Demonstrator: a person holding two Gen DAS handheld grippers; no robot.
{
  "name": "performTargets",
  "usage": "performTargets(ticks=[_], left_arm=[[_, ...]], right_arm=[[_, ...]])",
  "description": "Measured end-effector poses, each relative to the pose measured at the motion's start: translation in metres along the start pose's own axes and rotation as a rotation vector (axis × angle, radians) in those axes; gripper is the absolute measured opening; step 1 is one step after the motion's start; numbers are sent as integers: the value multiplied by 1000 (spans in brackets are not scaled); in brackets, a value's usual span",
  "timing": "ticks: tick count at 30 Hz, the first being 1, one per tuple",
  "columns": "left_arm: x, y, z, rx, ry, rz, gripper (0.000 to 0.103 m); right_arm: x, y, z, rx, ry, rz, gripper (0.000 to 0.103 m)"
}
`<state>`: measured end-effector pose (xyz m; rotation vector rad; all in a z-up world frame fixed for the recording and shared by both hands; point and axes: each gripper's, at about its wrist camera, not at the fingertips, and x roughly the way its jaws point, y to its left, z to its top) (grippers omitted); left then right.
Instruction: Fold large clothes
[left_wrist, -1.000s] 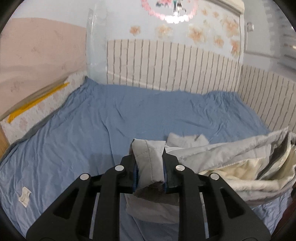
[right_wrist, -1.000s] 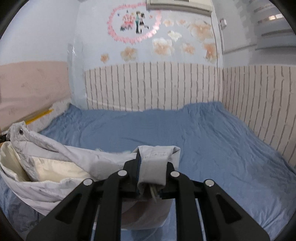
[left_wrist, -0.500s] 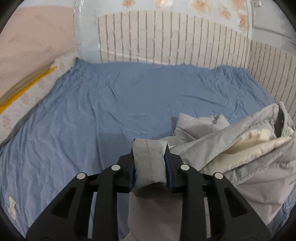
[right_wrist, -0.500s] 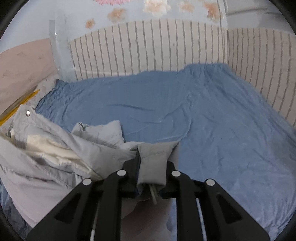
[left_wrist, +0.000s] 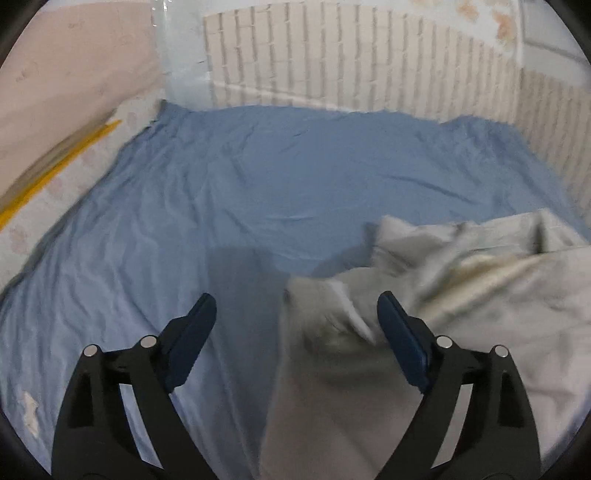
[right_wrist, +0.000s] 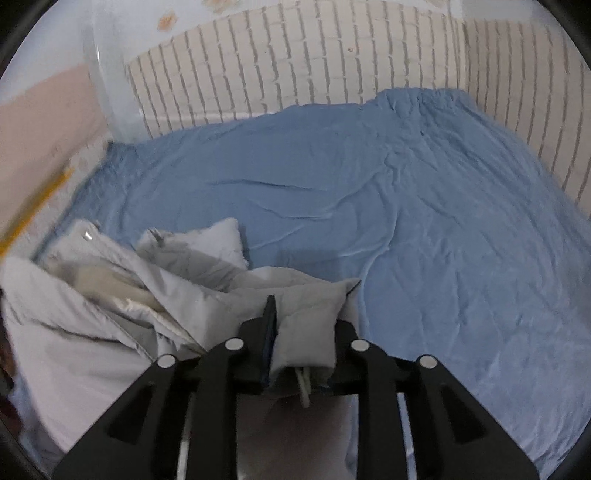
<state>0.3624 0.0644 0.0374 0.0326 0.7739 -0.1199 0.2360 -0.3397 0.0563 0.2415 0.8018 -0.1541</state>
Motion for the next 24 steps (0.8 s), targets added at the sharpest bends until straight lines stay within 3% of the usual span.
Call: performTargets(ticks=[4, 7, 8, 9, 11, 15, 20, 24], left_arm=[[-21, 3, -6, -10, -14, -21, 90], [-40, 14, -18, -14, -29, -17, 98], [-42, 16, -20, -17, -28, -16, 98], [-43, 18, -21, -21, -25, -16, 98], [-45, 26, -27, -33, -14, -14, 98], [-41, 37, -39, -37, 14, 3, 98], [-18, 39, -54, -52, 78, -7, 98], [8, 34, -67, -58, 132, -36, 98]], right_arm=[[-22, -8, -1, 46, -12, 55, 33], [-30, -23, 1, 124, -5, 161, 49], [-30, -31, 3, 169, 3, 201, 55], [-31, -35, 4, 190, 2, 212, 72], [-39, -39, 8, 198, -48, 176, 90], [-51, -36, 10, 131, -100, 71, 92], [-4, -31, -25, 49, 43, -52, 92], [26, -26, -50, 16, 115, -67, 92]])
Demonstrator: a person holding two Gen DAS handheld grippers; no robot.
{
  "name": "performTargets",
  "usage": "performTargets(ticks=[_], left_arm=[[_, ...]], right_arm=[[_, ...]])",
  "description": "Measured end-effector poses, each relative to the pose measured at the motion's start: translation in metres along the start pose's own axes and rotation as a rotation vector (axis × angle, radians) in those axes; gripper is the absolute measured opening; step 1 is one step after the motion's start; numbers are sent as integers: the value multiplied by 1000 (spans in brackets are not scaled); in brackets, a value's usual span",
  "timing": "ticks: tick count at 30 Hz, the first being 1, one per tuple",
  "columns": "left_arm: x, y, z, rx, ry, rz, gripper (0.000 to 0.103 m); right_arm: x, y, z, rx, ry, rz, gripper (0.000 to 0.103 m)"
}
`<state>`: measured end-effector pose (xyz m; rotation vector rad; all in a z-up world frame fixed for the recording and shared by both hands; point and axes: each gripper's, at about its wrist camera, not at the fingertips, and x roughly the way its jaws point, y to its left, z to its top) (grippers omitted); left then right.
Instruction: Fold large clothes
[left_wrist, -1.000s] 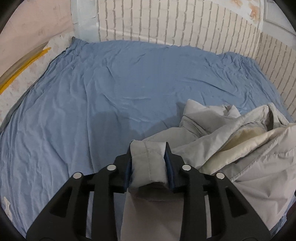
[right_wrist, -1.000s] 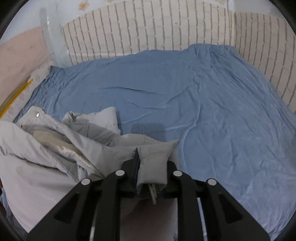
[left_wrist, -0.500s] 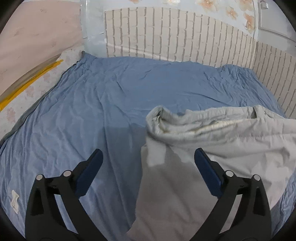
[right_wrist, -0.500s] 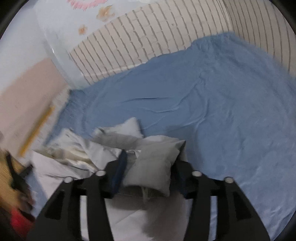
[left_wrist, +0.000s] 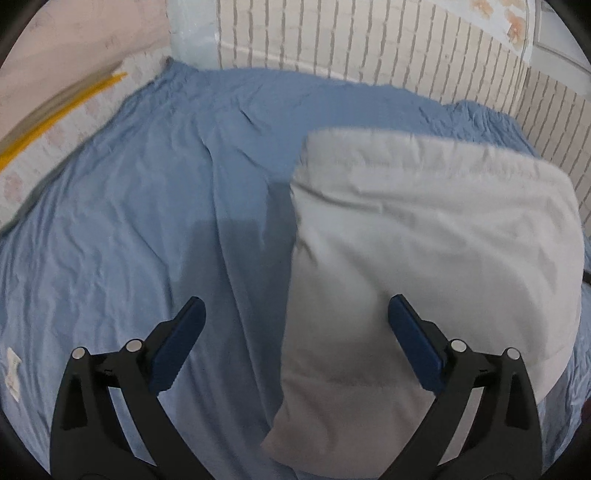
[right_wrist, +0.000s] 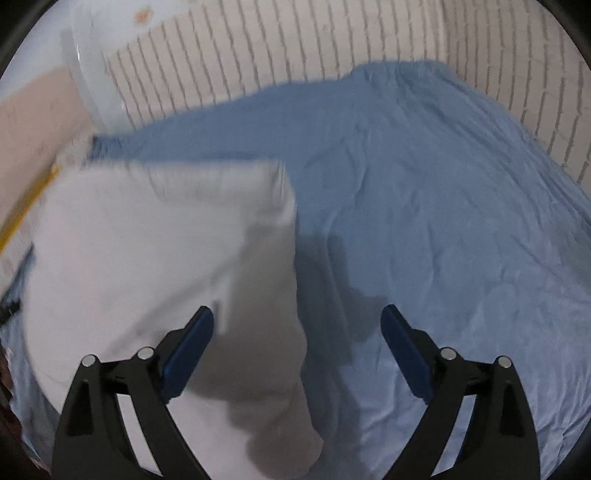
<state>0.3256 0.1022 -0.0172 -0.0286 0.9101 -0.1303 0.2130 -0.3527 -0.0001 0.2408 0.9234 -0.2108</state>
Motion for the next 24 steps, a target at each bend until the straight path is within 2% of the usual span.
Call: performTargets(ticks=[2, 5, 6, 7, 8, 10, 11, 12, 13, 14, 15, 17, 19, 21, 24], left_arm=[[11, 1, -2, -20, 15, -34, 99], [31, 5, 1, -94, 47, -135, 99], [36, 4, 2, -109, 53, -168, 91], [39, 3, 3, -122, 61, -224, 77], [42, 3, 2, -123, 67, -262, 69], [46, -5, 4, -98, 71, -256, 54], [47, -12, 5, -73, 72, -237, 48], [45, -19, 5, -42, 70, -217, 33], [41, -23, 4, -21, 64, -202, 25], [35, -29, 5, 1, 52, -189, 21], [29, -34, 5, 17, 37, -183, 15], [15, -39, 10, 32, -1, -174, 10], [-6, -40, 18, 38, -75, -168, 8], [-39, -39, 34, 30, -176, -182, 8], [-59, -47, 60, 57, -249, -169, 8]], right_arm=[[7, -1, -3, 21, 0, 16, 92], [13, -2, -2, 68, -5, 78, 92], [12, -1, -2, 69, -14, 92, 92], [13, 2, -1, 61, -21, 122, 92], [16, 7, 0, 51, -16, 160, 91], [21, 17, -1, 20, 5, 166, 69], [22, 23, -1, -8, 3, 145, 45], [20, 28, -2, -31, -14, 124, 30], [14, 34, -3, -58, -38, 102, 25], [8, 36, -3, -69, -60, 93, 16], [1, 38, -3, -76, -84, 90, 11], [-20, 44, 0, -93, -166, 82, 8], [-56, 54, 8, -129, -309, 73, 8], [-84, 65, 23, -154, -412, 86, 8], [-102, 79, 53, -189, -487, 82, 8]])
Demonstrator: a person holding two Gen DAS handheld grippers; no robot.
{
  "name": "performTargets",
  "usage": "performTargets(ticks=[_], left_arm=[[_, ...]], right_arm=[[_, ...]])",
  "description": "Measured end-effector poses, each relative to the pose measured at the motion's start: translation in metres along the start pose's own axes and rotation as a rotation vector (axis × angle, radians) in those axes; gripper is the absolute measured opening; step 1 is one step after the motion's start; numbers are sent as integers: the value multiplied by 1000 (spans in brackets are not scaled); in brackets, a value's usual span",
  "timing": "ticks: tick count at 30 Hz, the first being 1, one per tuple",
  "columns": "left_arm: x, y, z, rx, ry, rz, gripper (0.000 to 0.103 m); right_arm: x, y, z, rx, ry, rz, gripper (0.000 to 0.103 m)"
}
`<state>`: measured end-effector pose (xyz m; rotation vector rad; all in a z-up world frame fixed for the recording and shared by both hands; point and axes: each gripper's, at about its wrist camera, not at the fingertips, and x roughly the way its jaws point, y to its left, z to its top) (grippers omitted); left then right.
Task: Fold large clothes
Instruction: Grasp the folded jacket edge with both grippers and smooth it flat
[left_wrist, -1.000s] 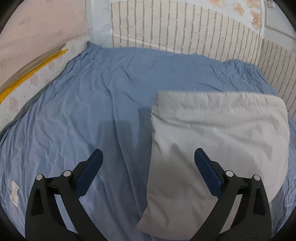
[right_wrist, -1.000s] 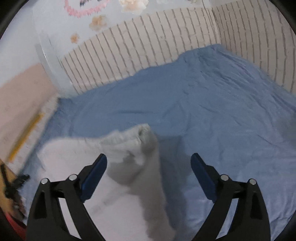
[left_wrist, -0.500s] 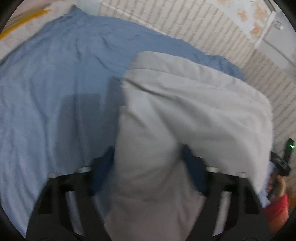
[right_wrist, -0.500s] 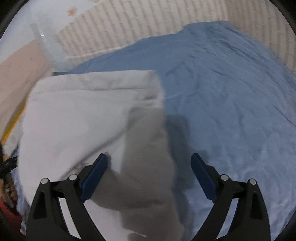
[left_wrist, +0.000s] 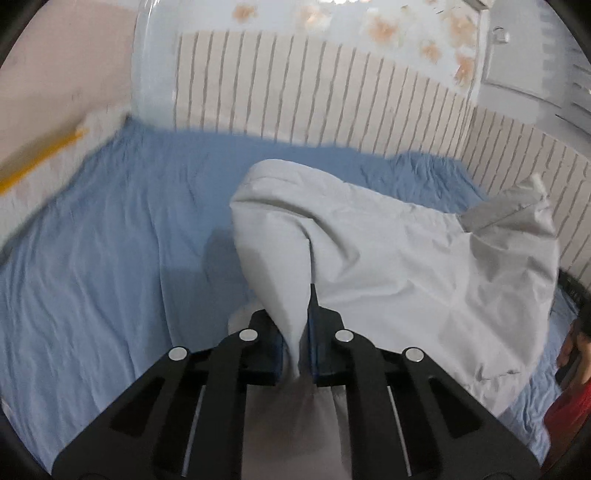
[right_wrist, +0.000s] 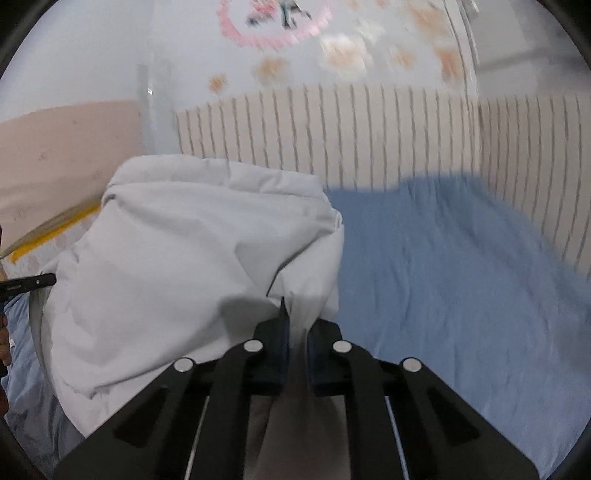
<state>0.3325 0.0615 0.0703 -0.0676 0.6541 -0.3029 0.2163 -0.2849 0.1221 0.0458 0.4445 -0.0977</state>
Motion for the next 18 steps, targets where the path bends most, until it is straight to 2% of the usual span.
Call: performTargets(ticks=[2, 3, 5, 7, 9, 10, 13, 16, 18], left_arm=[[9, 2, 19, 22, -8, 39, 8], [20, 9, 24, 18, 10, 56, 9], [49, 25, 23, -1, 67, 78, 10], [93, 45, 6, -64, 197, 55, 12], [133, 58, -23, -94, 323, 52, 14], [142, 61, -34, -93, 352, 61, 18], [145, 67, -50, -118, 358, 52, 20], [132, 69, -46, -118, 355, 66, 27], [114, 68, -39, -83, 346, 93, 34]], right_arm=[[22, -5, 19, -5, 18, -31, 8], [36, -10, 21, 2, 55, -43, 8], [80, -27, 15, 52, 183, -64, 8], [139, -51, -18, 127, 399, -61, 8], [174, -55, -56, 132, 563, -71, 12], [183, -55, -74, 119, 601, -82, 13], [175, -54, -85, 123, 595, -97, 15], [158, -54, -75, 93, 579, -106, 25], [139, -61, -69, 93, 548, -109, 51]])
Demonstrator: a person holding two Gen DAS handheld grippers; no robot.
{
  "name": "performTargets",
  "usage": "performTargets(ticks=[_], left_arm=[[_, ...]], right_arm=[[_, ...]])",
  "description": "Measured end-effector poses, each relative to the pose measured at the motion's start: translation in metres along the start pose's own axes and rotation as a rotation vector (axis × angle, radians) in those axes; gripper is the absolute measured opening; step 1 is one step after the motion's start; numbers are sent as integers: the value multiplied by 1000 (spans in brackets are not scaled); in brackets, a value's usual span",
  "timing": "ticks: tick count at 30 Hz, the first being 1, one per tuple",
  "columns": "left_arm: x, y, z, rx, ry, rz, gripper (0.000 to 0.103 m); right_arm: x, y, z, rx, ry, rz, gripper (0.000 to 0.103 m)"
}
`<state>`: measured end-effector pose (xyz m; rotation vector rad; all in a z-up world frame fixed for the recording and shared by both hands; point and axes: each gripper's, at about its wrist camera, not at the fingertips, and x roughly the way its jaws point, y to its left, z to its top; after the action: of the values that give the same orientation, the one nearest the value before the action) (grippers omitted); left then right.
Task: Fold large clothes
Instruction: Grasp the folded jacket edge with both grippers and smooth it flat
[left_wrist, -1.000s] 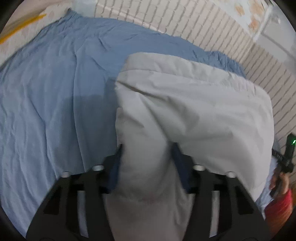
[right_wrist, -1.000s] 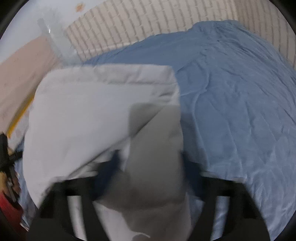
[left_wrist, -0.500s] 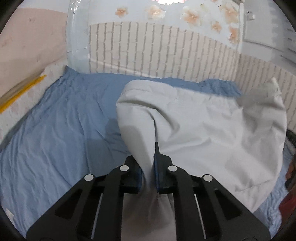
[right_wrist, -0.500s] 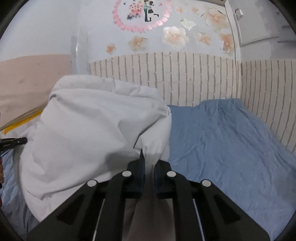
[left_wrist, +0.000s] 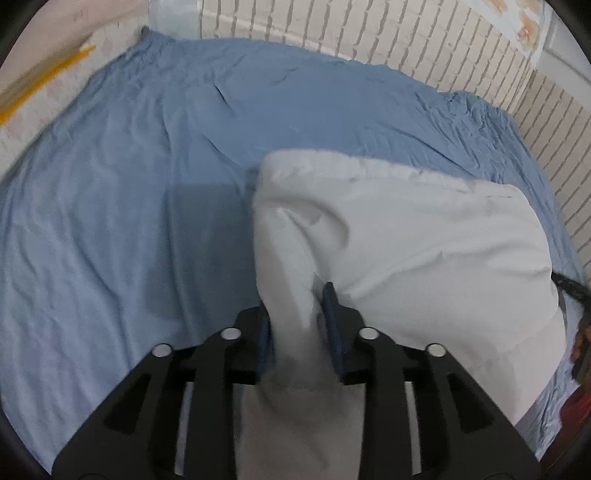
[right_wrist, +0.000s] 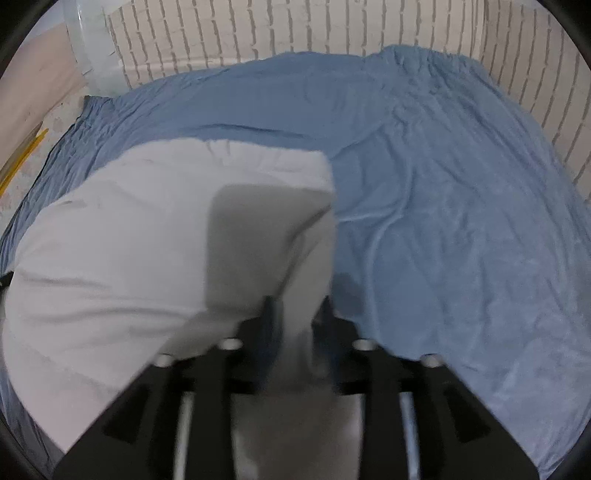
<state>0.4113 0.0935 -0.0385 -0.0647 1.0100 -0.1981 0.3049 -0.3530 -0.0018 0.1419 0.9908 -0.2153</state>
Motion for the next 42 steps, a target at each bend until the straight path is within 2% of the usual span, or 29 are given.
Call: performTargets(ticks=[3, 5, 9, 12, 15, 17, 19, 20, 21, 22, 24, 25, 29, 32, 34, 37, 42], left_arm=[[-25, -13, -1, 32, -58, 63, 85], [-39, -28, -3, 60, -55, 51, 87], [-58, -51, -9, 117, -26, 55, 87], [-58, -79, 8, 120, 7, 40, 94], [-45, -100, 37, 88, 58, 5, 94], [-36, -104, 48, 90, 88, -2, 93], [-17, -102, 57, 101, 122, 21, 81], [-8, -100, 62, 103, 149, 30, 76], [6, -103, 71, 99, 178, 23, 60], [20, -101, 79, 80, 219, -10, 41], [40, -104, 90, 66, 258, -27, 35], [48, -105, 95, 77, 272, -11, 31], [87, -109, 109, 99, 354, 55, 26], [104, -110, 108, 164, 399, 114, 19], [114, -111, 109, 191, 439, 123, 19], [124, -109, 112, 176, 485, 111, 19], [134, -106, 110, 188, 525, 131, 19]], right_arm=[[-43, -6, -7, 1, -60, -7, 66], [-58, -4, -15, 8, -57, 5, 67], [-58, 15, -14, -21, -19, 27, 67], [-53, 39, -3, -33, -7, 45, 67], [-43, 69, 18, -50, -2, 91, 67], [-33, 86, 28, -71, 21, 103, 65], [-14, 106, 42, -92, 76, 146, 41], [-8, 111, 46, -95, 91, 152, 17], [-1, 121, 54, -106, 102, 162, 10], [3, 126, 57, -113, 106, 164, 10], [19, 138, 69, -121, 137, 160, 10], [28, 141, 73, -123, 151, 146, 10], [73, 142, 79, -124, 273, 104, 7], [101, 140, 76, -115, 375, 119, 6], [107, 144, 76, -138, 409, 115, 6], [116, 147, 78, -168, 468, 104, 6], [125, 155, 73, -203, 495, 70, 6]])
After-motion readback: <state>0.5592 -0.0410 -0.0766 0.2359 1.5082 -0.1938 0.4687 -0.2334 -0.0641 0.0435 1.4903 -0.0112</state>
